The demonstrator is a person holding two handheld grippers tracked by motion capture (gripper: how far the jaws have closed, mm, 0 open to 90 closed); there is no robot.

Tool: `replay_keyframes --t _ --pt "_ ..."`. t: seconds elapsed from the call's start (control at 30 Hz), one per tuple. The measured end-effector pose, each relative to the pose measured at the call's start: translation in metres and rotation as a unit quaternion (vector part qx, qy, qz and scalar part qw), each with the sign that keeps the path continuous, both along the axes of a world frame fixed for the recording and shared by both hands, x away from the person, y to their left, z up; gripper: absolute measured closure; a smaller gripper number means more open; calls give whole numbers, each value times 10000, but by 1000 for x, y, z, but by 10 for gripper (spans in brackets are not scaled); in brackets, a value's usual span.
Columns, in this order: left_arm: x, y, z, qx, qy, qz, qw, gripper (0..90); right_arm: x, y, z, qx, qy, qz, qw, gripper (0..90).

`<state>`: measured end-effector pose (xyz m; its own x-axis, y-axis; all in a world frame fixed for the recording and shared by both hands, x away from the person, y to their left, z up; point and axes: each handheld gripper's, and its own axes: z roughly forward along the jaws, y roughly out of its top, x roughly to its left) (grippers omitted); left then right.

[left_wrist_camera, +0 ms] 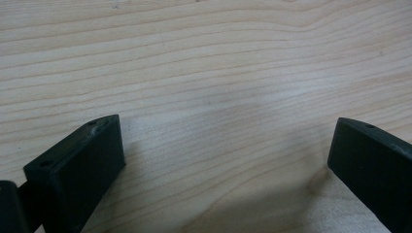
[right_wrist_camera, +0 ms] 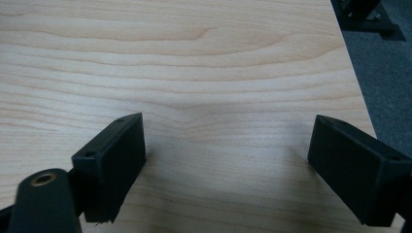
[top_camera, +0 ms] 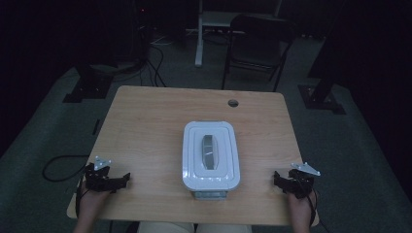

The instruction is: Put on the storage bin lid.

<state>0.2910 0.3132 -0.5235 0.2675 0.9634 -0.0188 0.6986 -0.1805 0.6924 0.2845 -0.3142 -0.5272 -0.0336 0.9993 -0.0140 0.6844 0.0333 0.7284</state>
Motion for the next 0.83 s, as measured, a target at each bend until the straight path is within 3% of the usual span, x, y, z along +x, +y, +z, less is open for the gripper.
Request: replay_keyframes --t 0.13,0.83 --pt "3 1 0 162 23 281 9995 5 0 -2 0 132 50 -31 9999 126" --pt "5 3 0 164 23 237 9996 5 3 -1 -1 133 57 2 9999 120"
